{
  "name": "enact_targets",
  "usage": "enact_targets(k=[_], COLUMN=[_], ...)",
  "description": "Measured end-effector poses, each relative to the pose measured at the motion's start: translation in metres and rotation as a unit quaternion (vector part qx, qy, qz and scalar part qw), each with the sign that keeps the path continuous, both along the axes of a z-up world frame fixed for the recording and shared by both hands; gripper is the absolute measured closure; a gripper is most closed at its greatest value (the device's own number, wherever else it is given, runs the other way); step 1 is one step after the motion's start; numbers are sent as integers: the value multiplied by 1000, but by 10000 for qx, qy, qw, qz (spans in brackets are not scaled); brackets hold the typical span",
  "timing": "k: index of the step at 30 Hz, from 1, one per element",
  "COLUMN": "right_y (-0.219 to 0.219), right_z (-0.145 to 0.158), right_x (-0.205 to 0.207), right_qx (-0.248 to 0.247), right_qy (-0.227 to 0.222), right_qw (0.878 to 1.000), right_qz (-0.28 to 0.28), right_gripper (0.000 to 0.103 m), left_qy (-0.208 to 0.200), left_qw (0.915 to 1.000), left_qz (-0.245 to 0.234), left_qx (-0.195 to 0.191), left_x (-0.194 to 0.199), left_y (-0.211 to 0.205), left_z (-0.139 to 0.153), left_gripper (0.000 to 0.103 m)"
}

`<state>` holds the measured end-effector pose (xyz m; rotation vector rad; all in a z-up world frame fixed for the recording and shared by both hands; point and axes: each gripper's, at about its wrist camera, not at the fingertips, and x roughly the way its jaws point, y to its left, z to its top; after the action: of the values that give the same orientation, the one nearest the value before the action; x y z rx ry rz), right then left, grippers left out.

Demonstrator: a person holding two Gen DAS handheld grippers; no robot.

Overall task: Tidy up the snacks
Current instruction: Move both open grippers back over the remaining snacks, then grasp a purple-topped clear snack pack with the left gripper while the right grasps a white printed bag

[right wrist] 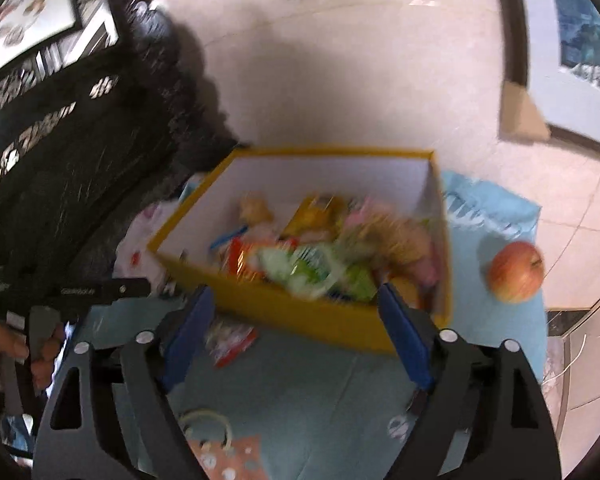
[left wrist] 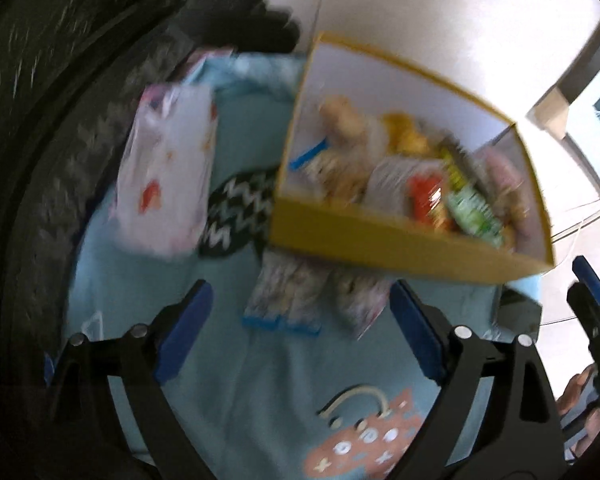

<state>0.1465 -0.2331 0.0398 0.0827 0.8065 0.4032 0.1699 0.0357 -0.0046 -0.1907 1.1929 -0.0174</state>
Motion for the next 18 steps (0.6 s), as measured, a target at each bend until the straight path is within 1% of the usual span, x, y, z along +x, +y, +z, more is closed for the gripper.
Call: enact_targets(k=[3, 6, 8, 11, 12, 13, 14, 15, 16, 17, 18], right_y=[10, 15, 16, 16, 17, 18, 20, 22, 25, 28, 31], right_z=[-17, -27, -31, -37, -40, -41, -44, -47, -50, -54, -57], right_x=[-7, -10, -10, -7, -5, -4, -2, -1, 2, 4, 5], right_qx=[45, 59, 37, 24, 13, 4, -15, -41, -56, -67, -75], right_qy=[330, 549, 612, 722, 758, 791, 824, 848, 871, 903, 942], right_qw=[9994, 9983, 9979, 9972, 9969, 9966, 9963, 9960, 9957, 9953, 9948], right_qz=[114, 164, 196, 209, 207, 227, 255, 280, 307, 343, 379], right_gripper=[17, 17, 17, 17, 17, 17, 17, 17, 17, 17, 17], left_qy=[236, 490, 596, 726, 736, 744, 818, 900, 947, 831, 827], left_qw=[9997, 9988, 9982, 9973, 9972, 9971, 9964, 9957, 9952, 9960, 9953], left_qz=[1, -10, -22, -83, -95, -129, -159, -162, -165, -212, -293], left_qx=[-47, -53, -61, 99, 120, 124, 134, 143, 177, 263, 403], left_x=[-3, 0, 4, 14, 17, 20, 23, 26, 28, 29, 30], left_y=[3, 2, 0, -4, -5, -5, -5, -4, -4, -5, -8], left_z=[-22, -47, -62, -83, -86, -90, -96, -102, -106, -105, -106], left_gripper=[11, 11, 12, 13, 16, 23, 27, 33, 34, 35, 35])
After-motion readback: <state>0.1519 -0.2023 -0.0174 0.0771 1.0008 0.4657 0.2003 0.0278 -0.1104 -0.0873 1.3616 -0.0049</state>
